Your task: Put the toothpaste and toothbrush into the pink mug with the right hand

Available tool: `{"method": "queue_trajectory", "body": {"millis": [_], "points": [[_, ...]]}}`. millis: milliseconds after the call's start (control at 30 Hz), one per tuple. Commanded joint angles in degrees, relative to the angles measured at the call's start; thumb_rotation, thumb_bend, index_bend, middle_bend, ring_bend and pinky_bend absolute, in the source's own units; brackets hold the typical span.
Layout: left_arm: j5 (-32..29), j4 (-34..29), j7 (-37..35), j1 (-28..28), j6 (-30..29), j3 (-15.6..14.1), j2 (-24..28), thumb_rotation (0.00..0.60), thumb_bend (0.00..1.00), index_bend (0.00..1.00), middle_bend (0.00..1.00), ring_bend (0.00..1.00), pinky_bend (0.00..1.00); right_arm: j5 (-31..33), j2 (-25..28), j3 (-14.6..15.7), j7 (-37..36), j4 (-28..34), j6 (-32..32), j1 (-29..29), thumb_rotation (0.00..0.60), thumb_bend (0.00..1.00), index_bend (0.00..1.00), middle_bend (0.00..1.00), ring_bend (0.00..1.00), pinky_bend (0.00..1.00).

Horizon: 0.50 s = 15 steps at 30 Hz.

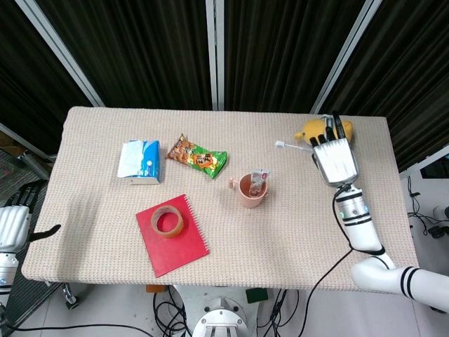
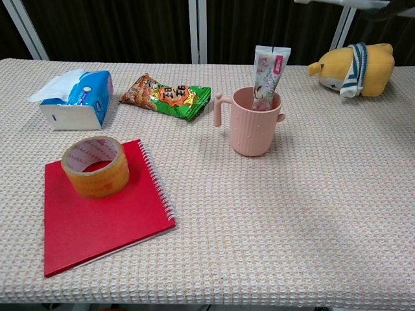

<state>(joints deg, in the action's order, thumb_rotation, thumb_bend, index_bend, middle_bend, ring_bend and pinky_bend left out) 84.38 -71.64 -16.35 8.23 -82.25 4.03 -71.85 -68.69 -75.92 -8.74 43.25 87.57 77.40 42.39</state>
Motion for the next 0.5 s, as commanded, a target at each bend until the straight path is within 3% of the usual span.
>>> {"method": "queue_trajectory", "body": {"millis": [33, 500], "points": [[0.0, -0.1, 0.1, 0.1, 0.0, 0.0, 0.0, 0.6, 0.07, 0.11, 0.11, 0.1, 0.22, -5.3, 2.5, 0.8, 2.6, -0.6, 1.8, -0.1, 0.6, 0.75, 0.65, 0.62, 0.31, 0.08], [-0.2, 0.8, -1.0, 0.3, 0.3, 0.2, -0.5, 0.6, 0.08, 0.11, 0.11, 0.1, 0.22, -24.0, 7.7, 3.0, 10.1, -4.4, -1.2, 4.4, 0.6, 0.75, 0.66, 0.63, 0.31, 0.01]]}}
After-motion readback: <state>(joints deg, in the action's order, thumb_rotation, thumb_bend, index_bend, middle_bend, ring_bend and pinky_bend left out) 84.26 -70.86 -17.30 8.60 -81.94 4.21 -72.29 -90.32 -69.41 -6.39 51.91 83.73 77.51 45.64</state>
